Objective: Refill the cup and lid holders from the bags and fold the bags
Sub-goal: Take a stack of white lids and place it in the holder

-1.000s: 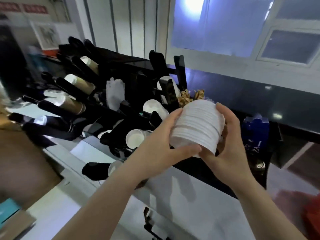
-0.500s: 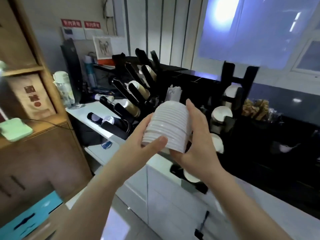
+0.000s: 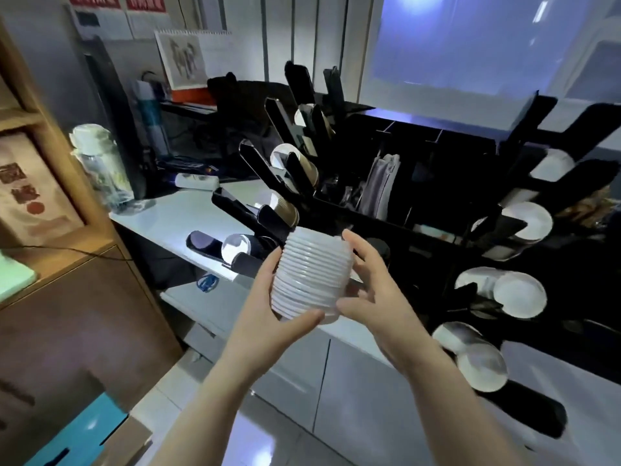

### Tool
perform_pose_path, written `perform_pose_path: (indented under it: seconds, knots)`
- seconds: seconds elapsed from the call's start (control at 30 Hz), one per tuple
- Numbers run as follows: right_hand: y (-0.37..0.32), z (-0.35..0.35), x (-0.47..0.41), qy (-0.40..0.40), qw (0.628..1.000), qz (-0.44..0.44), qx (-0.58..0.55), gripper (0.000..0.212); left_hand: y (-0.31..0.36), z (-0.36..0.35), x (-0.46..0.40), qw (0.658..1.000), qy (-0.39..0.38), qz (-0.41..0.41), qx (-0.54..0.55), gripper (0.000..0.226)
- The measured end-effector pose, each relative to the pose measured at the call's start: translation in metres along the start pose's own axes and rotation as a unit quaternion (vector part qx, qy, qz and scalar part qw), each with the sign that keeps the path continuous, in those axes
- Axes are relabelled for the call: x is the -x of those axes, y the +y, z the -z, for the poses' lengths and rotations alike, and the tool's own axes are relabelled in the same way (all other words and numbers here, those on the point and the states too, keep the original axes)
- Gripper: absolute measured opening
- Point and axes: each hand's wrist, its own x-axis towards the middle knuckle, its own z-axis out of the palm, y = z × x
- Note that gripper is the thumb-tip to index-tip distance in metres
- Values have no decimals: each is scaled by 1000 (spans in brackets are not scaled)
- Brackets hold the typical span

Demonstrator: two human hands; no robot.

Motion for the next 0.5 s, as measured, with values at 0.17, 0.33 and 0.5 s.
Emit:
perform_pose_path:
  seconds: [0.17,0.33,0.5]
  knots:
    - [32,-2,-40,168,984,-12,-62,76,-23,-13,-50,999,-37,-35,-11,88]
    - [44,8,-67,208,972,-43,-103,92,-50,-18,-83,997,-76,-18,3,102]
    - [55,21,-82,247,945,-101,-190,67,-64,-26,-113,990,-125,-46,-36,96]
